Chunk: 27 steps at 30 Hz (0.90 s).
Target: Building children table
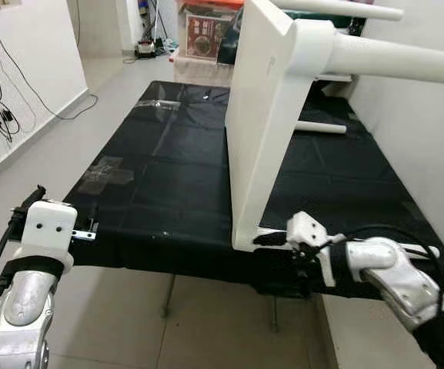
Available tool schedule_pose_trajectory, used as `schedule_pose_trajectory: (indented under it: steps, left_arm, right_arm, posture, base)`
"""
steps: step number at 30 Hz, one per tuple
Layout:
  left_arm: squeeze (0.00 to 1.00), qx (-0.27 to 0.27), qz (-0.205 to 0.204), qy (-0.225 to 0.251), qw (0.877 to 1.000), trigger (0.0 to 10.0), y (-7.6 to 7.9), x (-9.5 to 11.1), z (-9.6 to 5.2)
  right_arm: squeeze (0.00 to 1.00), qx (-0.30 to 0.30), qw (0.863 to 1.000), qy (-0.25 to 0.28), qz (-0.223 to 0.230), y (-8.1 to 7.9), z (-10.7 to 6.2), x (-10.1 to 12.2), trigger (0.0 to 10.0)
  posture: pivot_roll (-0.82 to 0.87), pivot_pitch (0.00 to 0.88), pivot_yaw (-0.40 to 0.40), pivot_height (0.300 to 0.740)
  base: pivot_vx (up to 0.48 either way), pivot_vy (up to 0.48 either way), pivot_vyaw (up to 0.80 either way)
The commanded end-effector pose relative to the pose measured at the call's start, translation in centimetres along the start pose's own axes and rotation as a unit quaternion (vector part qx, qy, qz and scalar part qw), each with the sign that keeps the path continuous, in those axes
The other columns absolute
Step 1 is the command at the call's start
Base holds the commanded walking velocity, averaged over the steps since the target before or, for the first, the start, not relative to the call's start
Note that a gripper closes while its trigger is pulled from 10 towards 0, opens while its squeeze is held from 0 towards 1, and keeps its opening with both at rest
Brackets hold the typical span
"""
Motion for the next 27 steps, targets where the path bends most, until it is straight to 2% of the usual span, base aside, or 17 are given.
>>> schedule_pose_trajectory:
  steps: [1, 4, 9, 12, 15, 16, 18, 20, 21, 22, 23, 24, 26, 27]
  left_arm:
    - [0.00, -0.003, -0.006, -0.003, 1.000, 10.0, 0.4, 0.1, 0.0]
    - [0.00, -0.005, -0.007, -0.002, 1.000, 10.0, 0.4, 0.2, 0.0]
    - [0.00, -0.004, -0.007, -0.001, 1.000, 10.0, 0.4, 0.3, 0.0]
    - [0.00, -0.002, -0.008, -0.002, 1.000, 10.0, 0.4, 0.3, 0.0]
    - [0.00, -0.002, -0.008, -0.002, 1.000, 10.0, 0.4, 0.3, 0.0]
    - [0.00, -0.001, -0.008, -0.003, 1.000, 10.0, 0.4, 0.2, -0.1]
    - [0.00, -0.001, -0.008, -0.003, 1.000, 10.0, 0.4, 0.2, -0.1]
    - [0.00, -0.001, -0.009, -0.003, 1.000, 10.0, 0.6, 0.2, -0.1]
    - [0.00, -0.001, -0.009, -0.003, 1.000, 10.0, 0.6, 0.2, -0.1]
    - [0.00, -0.001, -0.008, -0.003, 1.000, 10.0, 0.6, 0.2, 0.0]
    - [0.00, -0.001, -0.008, -0.003, 1.000, 10.0, 0.6, 0.2, 0.0]
    - [0.00, -0.001, -0.007, -0.003, 1.000, 10.0, 0.6, 0.2, 0.0]
    - [0.00, -0.001, -0.007, -0.003, 1.000, 10.0, 0.6, 0.2, 0.0]
    - [0.00, -0.001, -0.007, -0.003, 1.000, 10.0, 0.6, 0.2, 0.0]
  right_arm:
    - [0.00, 0.026, 0.999, -0.010, 0.023, -0.6, 0.7, -0.6, 10.0]
    - [0.00, 0.053, 0.998, -0.017, 0.043, -1.2, 1.6, -1.2, 10.0]
    - [0.00, 0.056, 0.997, -0.029, 0.043, -0.9, 2.3, -1.6, 10.0]
    - [0.00, 0.044, 0.997, -0.032, 0.046, 0.1, 2.9, -1.6, 10.0]
    - [0.00, 0.044, 0.997, -0.032, 0.046, 0.1, 2.9, -1.6, 10.0]
    - [0.00, 0.022, 0.998, -0.034, 0.046, 1.0, 3.3, -1.6, 10.0]
    - [0.00, 0.022, 0.998, -0.034, 0.046, 1.0, 3.3, -1.6, 10.0]
    - [0.00, -0.052, 0.996, -0.061, 0.049, 3.5, 4.2, -2.2, 10.0]
    - [0.00, -0.052, 0.996, -0.061, 0.049, 3.5, 4.2, -2.2, 10.0]
    - [0.00, -0.088, 0.992, -0.080, 0.051, 4.5, 4.4, -2.7, 10.0]
    - [0.00, -0.088, 0.992, -0.080, 0.051, 4.5, 4.4, -2.7, 10.0]
    - [0.00, -0.128, 0.985, -0.103, 0.047, 5.7, 4.3, -3.2, 10.0]
    - [0.00, -0.128, 0.985, -0.103, 0.047, 5.7, 4.3, -3.2, 10.0]
    - [0.00, -0.152, 0.980, -0.118, 0.044, 6.3, 4.1, -3.5, 10.0]
  posture:
    - [0.10, 0.000, -0.099, 0.740]
    - [0.11, 0.000, -0.103, 0.740]
    - [0.11, 0.000, -0.107, 0.740]
    - [0.12, 0.000, -0.110, 0.740]
    - [0.12, 0.000, -0.110, 0.740]
    - [0.12, 0.000, -0.112, 0.740]
    - [0.12, 0.000, -0.112, 0.740]
    - [0.12, 0.000, -0.110, 0.740]
    - [0.12, 0.000, -0.110, 0.740]
    - [0.12, 0.000, -0.110, 0.740]
    - [0.12, 0.000, -0.110, 0.740]
    - [0.12, 0.000, -0.110, 0.740]
    - [0.12, 0.000, -0.110, 0.740]
    - [0.12, 0.000, -0.110, 0.740]
  base:
    - [0.000, 0.000, 0.00]
    - [0.000, 0.000, 0.00]
    - [0.000, 0.000, 0.00]
    - [0.000, 0.000, 0.00]
    - [0.000, 0.000, 0.00]
    - [0.000, 0.000, 0.00]
    - [0.000, 0.000, 0.00]
    - [0.000, 0.000, 0.00]
    - [0.000, 0.000, 0.00]
    - [0.000, 0.000, 0.00]
    - [0.000, 0.000, 0.00]
    - [0.000, 0.000, 0.00]
    - [0.000, 0.000, 0.00]
    - [0.000, 0.000, 0.00]
Point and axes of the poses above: a point about 5 cm out from each wrist's last joint towards the gripper, its own z axis pointing out of the wrist towards the gripper, its own x axis along the axis of the wrist's last joint, y = z × x, the point moved 4 cm from there along z, pointing out of the wrist towards the gripper, and after that the axes turned 10 degrees about -z, right-handed, at the moved point
